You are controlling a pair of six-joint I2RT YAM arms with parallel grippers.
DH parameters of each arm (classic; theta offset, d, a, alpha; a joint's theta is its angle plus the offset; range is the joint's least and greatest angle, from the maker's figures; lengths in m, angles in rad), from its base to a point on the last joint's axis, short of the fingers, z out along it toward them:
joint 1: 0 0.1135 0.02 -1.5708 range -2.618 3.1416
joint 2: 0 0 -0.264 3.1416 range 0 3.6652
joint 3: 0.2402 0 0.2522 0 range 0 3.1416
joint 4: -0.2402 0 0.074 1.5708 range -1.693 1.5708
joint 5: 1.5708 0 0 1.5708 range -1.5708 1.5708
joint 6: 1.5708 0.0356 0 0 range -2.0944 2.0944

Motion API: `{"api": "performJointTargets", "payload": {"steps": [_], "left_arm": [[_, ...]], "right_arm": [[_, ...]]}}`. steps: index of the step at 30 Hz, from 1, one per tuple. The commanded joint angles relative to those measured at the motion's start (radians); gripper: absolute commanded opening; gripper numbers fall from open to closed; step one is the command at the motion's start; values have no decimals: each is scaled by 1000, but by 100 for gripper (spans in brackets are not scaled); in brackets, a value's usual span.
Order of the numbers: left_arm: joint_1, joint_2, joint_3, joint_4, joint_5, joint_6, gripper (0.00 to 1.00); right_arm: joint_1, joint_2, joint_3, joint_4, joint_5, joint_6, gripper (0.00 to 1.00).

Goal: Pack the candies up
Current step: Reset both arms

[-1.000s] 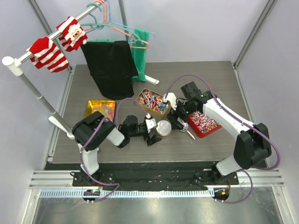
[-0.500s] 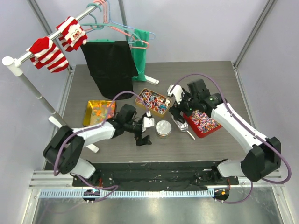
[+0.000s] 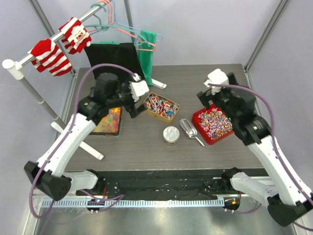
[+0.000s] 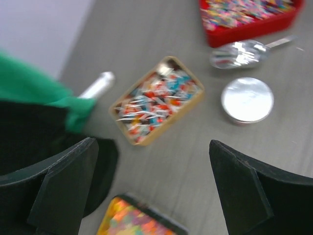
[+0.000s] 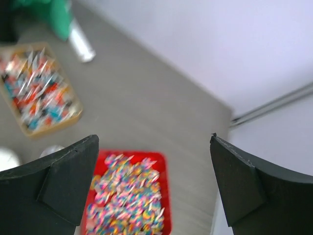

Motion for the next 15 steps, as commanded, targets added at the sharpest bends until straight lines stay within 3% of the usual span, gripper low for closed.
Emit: {"api": "performJointTargets", "payload": {"steps": [1, 9, 15], "left_arm": [[61, -124, 106, -66, -162, -49, 100], [134, -243, 299, 73, -369, -245, 100], [180, -267, 338, 106, -468, -273, 100]], "right_arm": [[-2, -123, 8, 254, 206, -24, 100], [-3, -145, 165, 228, 222, 11, 100], [-18, -154, 239, 191, 185, 60, 100]]}}
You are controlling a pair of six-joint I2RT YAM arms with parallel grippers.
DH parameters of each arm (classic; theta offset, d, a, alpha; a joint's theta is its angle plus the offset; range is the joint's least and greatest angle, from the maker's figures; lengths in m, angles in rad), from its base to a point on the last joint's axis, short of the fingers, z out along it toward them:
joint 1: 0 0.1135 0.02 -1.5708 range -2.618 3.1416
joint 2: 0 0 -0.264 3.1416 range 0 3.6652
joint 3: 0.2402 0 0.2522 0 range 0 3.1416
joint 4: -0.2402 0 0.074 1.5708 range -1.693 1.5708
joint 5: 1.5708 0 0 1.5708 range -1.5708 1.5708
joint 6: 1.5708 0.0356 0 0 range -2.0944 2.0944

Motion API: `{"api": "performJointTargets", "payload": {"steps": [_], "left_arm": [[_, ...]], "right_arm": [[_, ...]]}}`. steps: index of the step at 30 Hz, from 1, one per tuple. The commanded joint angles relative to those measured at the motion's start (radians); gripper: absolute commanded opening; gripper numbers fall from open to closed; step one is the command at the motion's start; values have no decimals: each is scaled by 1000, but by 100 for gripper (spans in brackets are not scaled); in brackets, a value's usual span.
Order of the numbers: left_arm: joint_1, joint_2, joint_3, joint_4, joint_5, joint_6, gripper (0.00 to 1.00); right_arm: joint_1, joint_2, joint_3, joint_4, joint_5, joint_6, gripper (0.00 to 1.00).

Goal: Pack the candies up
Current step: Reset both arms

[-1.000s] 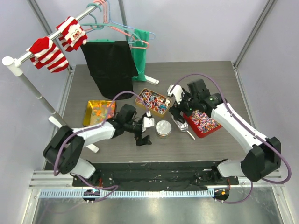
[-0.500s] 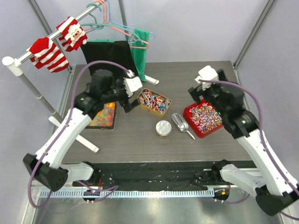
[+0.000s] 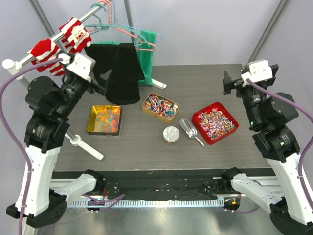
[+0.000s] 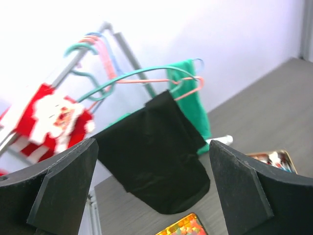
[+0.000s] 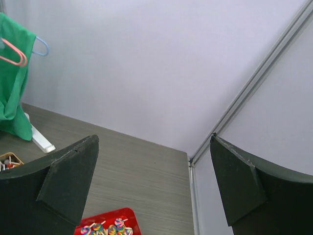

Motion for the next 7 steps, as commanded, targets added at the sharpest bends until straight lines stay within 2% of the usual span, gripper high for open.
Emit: {"api": "performJointTargets", "payload": {"steps": [1, 7], "left_arm": [[27, -16, 7, 42, -101, -62, 100], [43, -16, 23, 31, -70, -83, 100]], "right_arm": [[-12, -13, 64, 7, -8, 62, 100], [-20, -43, 90, 10, 27, 82, 100]]}}
